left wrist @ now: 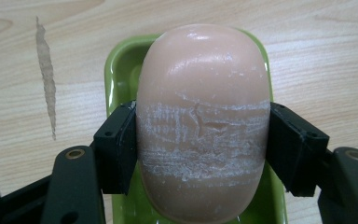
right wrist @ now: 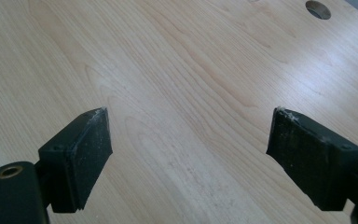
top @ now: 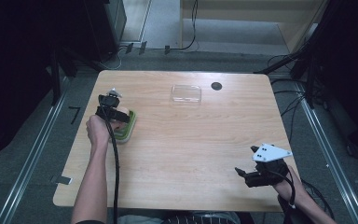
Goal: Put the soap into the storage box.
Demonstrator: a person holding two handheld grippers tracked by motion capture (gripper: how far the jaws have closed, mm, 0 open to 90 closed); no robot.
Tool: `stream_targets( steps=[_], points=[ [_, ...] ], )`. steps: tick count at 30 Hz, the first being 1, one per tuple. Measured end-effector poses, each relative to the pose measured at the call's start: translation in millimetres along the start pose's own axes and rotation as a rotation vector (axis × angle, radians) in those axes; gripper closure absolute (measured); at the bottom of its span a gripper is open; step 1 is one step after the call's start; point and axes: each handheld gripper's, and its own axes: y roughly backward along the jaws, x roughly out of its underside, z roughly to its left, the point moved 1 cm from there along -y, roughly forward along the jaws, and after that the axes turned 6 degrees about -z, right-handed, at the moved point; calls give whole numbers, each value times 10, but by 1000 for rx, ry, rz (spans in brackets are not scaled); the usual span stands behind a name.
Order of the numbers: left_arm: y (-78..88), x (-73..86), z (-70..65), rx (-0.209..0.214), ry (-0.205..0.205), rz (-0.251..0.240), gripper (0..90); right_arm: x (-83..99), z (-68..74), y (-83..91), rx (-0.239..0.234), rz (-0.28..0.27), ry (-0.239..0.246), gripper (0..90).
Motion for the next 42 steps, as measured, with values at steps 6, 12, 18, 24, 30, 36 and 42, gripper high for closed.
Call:
stream_targets(
  steps=[6,12,18,24,30,36,42],
  points=[
    [-67,32,10,-7,11,20,340,1,-3,1,1,-2,2,137],
    [-123,55,30,-5,34,20,340,1,-3,-1,0,-2,1,136],
    [-150,63,31,-25,51,25,340,1,-3,0,1,-1,1,137],
    [-157,69,45,-44,74,14,339,2,-4,1,2,-2,1,136],
    [-155,76,61,-53,85,9,339,3,-1,4,2,0,-1,136],
    [-153,81,67,-55,91,9,338,2,-3,1,1,-2,2,136],
    [-152,82,71,-55,91,9,337,2,-1,3,2,-1,0,136]
  ],
)
